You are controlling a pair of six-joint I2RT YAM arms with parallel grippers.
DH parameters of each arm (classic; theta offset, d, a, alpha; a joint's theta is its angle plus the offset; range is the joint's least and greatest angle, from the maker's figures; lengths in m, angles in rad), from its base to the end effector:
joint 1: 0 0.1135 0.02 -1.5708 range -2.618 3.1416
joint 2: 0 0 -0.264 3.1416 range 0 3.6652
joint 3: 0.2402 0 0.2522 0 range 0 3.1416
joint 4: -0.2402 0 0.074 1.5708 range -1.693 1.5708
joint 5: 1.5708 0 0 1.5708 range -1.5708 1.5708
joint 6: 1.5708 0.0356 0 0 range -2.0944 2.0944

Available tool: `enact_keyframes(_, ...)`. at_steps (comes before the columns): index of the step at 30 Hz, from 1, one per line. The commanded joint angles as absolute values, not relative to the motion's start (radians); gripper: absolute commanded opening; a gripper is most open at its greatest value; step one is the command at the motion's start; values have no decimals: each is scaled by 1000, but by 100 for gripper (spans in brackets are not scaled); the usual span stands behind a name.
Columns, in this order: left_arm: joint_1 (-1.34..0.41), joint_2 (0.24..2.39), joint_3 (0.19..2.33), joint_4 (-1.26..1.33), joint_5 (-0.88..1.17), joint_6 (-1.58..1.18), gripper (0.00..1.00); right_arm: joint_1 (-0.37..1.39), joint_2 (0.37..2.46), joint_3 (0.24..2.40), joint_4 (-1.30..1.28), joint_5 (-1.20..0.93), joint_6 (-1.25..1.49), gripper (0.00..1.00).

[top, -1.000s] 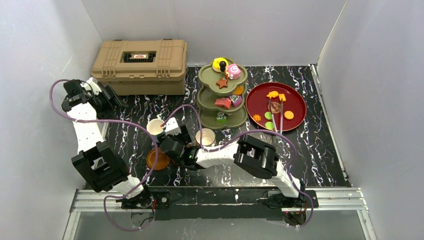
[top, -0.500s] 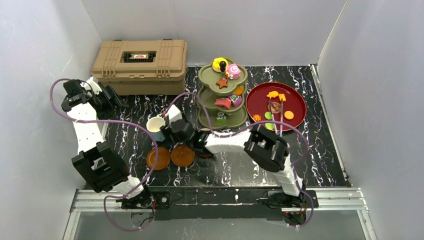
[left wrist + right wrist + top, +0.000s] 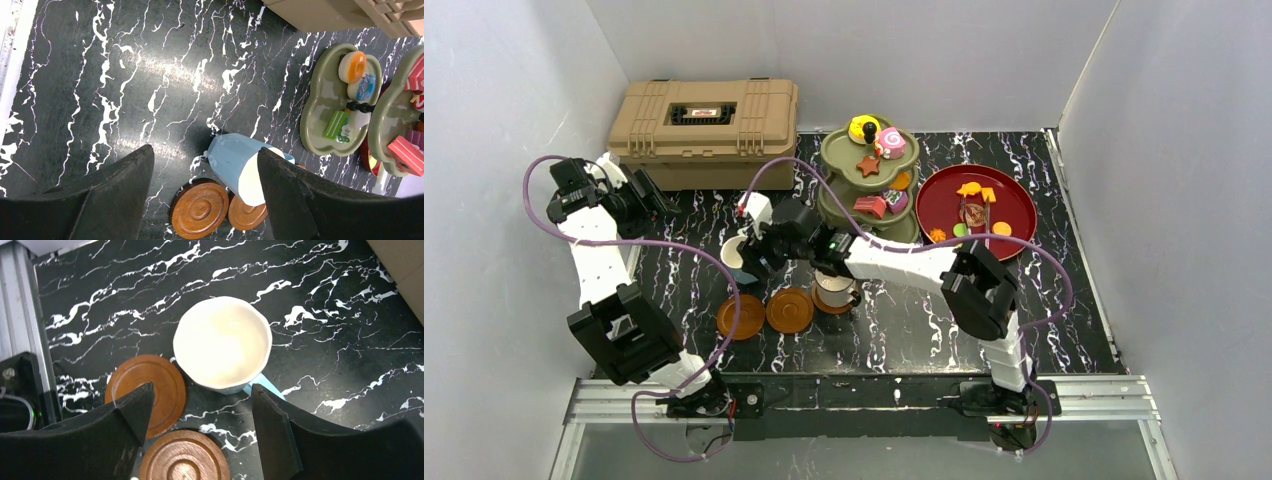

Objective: Serve the afternoon tea
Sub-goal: Pick up the cup at the center of the board.

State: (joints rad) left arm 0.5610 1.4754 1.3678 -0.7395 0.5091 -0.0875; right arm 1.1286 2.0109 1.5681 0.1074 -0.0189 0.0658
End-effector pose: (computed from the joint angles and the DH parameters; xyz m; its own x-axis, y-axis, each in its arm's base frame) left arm 0.2755 0.1526 0.3309 -0.6154 -0.4768 -0.6277 -0.2460 0.8727 -0.4217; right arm 0.2061 0.4368 0.2655 -0.2005 -0.2698 -0.9418 -0.9001 0.4304 0.0683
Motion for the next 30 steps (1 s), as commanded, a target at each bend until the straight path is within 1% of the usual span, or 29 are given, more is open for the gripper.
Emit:
enact_keyframes(1,566,1418,1363,-748,529,-68,73,1028,2030,1661,-47,-284,-44,80)
enact_keyframes(4,567,1419,1359,-748,533,-66,73,989,2027,1692,-103,-341,-131,84)
enact_keyframes(7,567,1422,1364,-747,535,-70,73,970,2082,1793,-236,-416,-218,85)
enact_keyframes(10,568,1421,1371,-747,534,-71,73,968,2155,1910,-365,-425,-278,84)
enact_keyframes(17,569,1418,1373,-753,532,-63,73,969,2210,1937,-341,-403,-287,81)
enact_keyframes(21,568,1422,1377,-758,534,-62,72,981,2221,1937,-332,-377,-296,78)
enact_keyframes(24,569,1425,1375,-758,535,-63,72,1012,2223,1928,-303,-314,-308,75)
enact_keyframes(28,571,1425,1377,-763,535,-62,72,1036,2242,1950,-293,-249,-307,64)
enact_keyframes(30,573,1424,1377,-764,535,-59,72,1041,2228,1927,-264,-238,-296,58)
